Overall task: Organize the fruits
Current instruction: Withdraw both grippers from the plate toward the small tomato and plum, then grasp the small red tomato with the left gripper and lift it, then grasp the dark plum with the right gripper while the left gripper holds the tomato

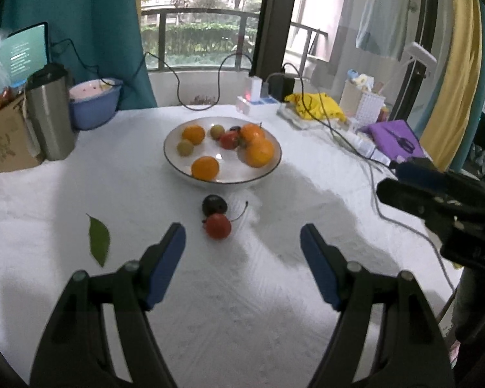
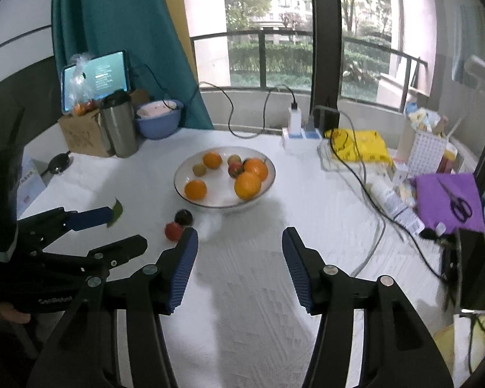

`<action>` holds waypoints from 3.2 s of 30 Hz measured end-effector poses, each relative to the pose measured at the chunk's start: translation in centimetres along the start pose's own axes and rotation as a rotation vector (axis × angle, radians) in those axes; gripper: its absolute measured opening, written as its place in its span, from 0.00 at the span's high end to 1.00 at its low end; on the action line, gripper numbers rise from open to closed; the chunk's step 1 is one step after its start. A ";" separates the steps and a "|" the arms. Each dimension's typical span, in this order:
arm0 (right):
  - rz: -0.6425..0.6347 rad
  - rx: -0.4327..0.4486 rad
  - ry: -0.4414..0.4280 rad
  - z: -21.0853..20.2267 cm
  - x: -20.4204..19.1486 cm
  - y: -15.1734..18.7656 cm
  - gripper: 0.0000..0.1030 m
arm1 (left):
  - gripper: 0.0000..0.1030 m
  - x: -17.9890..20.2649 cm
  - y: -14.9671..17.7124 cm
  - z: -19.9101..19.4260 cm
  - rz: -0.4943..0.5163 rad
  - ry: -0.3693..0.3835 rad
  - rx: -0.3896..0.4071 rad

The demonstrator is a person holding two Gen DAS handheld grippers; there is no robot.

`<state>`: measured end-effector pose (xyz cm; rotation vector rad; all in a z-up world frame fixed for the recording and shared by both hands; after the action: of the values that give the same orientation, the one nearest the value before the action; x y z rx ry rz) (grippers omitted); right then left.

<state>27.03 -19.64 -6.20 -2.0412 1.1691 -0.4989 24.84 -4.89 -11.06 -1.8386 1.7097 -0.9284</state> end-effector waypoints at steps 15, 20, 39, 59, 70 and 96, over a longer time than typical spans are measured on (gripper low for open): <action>0.043 -0.078 -0.034 6.1 2.8 1.0 0.44 | 0.32 -0.5 0.4 7.4 0.037 -0.063 -0.101; 0.055 -0.093 -0.052 7.4 3.3 1.0 0.45 | 0.41 -0.9 0.6 8.8 0.039 -0.079 -0.137; 0.046 -0.103 -0.064 7.8 2.2 0.8 0.45 | 0.72 -1.7 0.2 7.7 0.045 -0.066 -0.129; -0.027 -0.034 -0.052 5.9 -4.0 -4.8 0.44 | 0.72 -7.6 -3.5 -0.7 0.002 -0.079 0.007; -0.033 -0.050 -0.057 8.7 -6.8 -5.5 0.44 | 0.72 -11.5 -3.8 -1.0 -0.009 -0.085 0.003; 0.003 -0.224 -0.087 16.9 -8.5 0.0 0.49 | 0.72 -14.2 -1.2 4.3 -0.034 -0.037 -0.088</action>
<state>33.33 -5.69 -17.26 -2.2258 1.2210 -0.2844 28.85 8.78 -15.35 -1.9341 1.7269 -0.8390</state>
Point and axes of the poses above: each gripper's, at about its wrist camera, not at the fingertips, and z roughly the way its jaws point, x to its right, y to its underside, the point moved 5 cm from there along z, roughly the way its jaws point, and after that the axes turned 1 degree about -z, right-handed, at the moved point
